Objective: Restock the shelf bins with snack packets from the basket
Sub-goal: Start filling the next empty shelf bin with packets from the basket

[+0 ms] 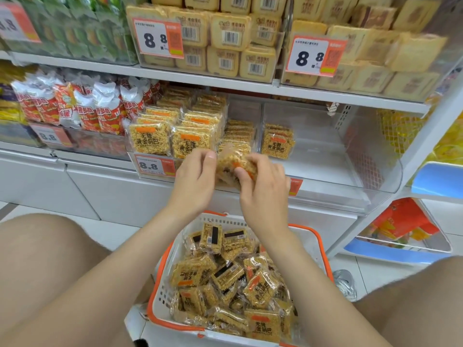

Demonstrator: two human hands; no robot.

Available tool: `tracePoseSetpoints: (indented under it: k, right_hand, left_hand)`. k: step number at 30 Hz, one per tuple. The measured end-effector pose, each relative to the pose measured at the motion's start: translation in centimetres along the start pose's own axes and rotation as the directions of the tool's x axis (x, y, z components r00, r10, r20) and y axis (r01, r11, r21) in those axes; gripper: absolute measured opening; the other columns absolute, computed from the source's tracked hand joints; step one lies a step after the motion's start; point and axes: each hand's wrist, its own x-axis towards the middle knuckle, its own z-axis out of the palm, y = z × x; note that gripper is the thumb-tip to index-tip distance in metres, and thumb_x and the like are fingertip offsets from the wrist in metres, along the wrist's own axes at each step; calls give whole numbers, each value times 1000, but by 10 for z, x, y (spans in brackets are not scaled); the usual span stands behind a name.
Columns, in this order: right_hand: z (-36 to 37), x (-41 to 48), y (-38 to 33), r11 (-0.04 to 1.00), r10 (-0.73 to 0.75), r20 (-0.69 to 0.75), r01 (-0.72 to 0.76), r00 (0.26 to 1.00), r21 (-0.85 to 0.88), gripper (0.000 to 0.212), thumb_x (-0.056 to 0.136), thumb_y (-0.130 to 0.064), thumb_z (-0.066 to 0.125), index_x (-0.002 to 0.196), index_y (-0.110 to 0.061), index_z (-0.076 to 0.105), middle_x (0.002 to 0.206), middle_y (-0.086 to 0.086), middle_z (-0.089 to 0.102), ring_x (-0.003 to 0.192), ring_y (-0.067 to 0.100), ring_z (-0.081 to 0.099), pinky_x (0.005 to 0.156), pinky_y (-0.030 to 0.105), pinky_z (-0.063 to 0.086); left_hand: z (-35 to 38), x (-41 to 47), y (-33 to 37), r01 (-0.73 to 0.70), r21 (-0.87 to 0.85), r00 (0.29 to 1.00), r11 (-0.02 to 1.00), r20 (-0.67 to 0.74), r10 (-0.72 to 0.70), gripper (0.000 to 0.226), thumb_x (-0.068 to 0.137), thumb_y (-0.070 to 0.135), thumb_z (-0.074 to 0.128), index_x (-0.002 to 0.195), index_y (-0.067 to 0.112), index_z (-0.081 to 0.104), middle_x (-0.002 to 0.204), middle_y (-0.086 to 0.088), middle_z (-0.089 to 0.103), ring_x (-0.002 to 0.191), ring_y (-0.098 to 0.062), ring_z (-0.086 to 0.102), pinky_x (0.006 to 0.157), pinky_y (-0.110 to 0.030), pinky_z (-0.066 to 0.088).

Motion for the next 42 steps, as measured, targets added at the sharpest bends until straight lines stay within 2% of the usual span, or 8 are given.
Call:
tracePoseSetpoints:
  k: [4,6,10,15,21,31,40,42]
  right_hand:
    - [4,53,-9,998,-20,-174,31,985,61,16,106,-25,55,120,-17,52,101,-5,60,89,20,53,76,41,45]
    - [16,78,-7,999,-45,-163,42,986,-24,16,107,-23,52,121,-17,47,97,0,62,85,24,55,69,42,44]
    - [47,119,9,938,-102,-127,53,987,-342,17,108,-24,48,123,-15,49,103,6,67,91,33,57,72,43,34]
    - [73,156,19,777,-65,33,71,997,-626,30,102,-12,45,133,-11,45,111,11,69,104,36,62,85,43,42]
    - [97,193,26,649,80,214,112,973,-753,43,101,-15,46,144,-9,44,126,18,68,126,43,53,101,49,39]
    - [129,232,41,614,151,246,104,957,-782,48,102,-18,46,150,-12,42,147,22,51,138,42,45,112,52,34]
    - [147,247,50,721,237,300,40,924,-692,48,103,-13,45,151,-11,41,151,28,42,139,48,39,118,56,29]
    - [148,243,50,742,226,266,11,937,-670,55,102,-11,47,155,-6,31,154,32,37,143,49,36,120,57,26]
  left_hand:
    - [-16,44,11,-233,448,972,863,128,196,29,102,25,52,130,17,55,128,-3,52,122,-24,46,100,-42,41]
    - [-17,64,13,-301,620,953,724,220,207,39,95,28,56,131,15,51,132,-8,48,124,-31,42,101,-48,38]
    - [-10,93,9,-345,752,938,562,296,180,64,94,40,58,146,7,40,160,-17,33,152,-39,25,121,-56,24]
    - [6,120,-8,-260,806,965,532,243,103,77,96,53,52,156,10,32,169,-16,25,155,-37,26,124,-60,22]
    - [10,141,-14,-300,837,951,457,302,70,63,89,51,58,140,16,42,142,-10,54,136,-35,47,108,-63,40]
    - [11,142,-20,-320,833,946,451,306,106,60,89,49,58,136,15,42,140,-10,52,131,-36,47,102,-58,42]
    - [12,142,-17,-319,823,945,471,312,97,58,91,47,57,136,14,41,140,-10,51,130,-36,45,102,-59,41]
    - [11,142,-18,-323,818,944,476,315,99,59,90,47,57,136,14,41,139,-10,51,130,-35,46,102,-59,41]
